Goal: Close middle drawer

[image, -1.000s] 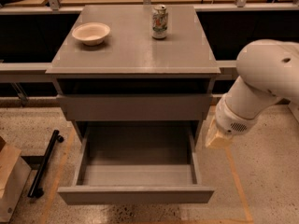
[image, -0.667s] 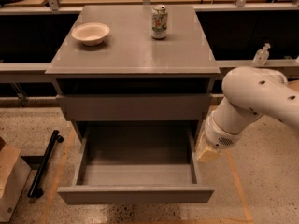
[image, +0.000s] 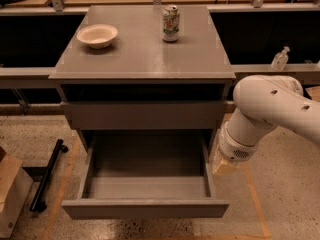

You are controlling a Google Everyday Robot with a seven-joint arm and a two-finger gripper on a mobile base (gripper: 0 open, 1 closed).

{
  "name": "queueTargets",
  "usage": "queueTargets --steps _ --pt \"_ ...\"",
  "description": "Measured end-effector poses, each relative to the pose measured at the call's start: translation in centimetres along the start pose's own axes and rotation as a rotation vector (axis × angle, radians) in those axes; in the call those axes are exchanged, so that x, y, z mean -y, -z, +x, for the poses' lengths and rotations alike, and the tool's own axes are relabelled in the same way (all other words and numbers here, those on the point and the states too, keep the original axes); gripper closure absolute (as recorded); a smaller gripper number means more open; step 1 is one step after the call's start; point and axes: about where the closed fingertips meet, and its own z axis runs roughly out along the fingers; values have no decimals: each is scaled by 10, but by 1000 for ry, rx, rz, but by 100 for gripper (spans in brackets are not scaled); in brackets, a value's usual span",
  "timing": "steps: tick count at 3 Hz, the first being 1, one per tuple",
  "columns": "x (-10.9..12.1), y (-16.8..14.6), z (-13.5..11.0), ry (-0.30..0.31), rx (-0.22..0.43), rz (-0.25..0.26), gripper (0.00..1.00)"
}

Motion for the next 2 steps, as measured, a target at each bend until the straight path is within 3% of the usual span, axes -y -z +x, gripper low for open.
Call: queueTargets --steps 1,2 --pt "-1 -27 3 23 23 -19 100" --pt "0 -74 8 12 98 -61 100"
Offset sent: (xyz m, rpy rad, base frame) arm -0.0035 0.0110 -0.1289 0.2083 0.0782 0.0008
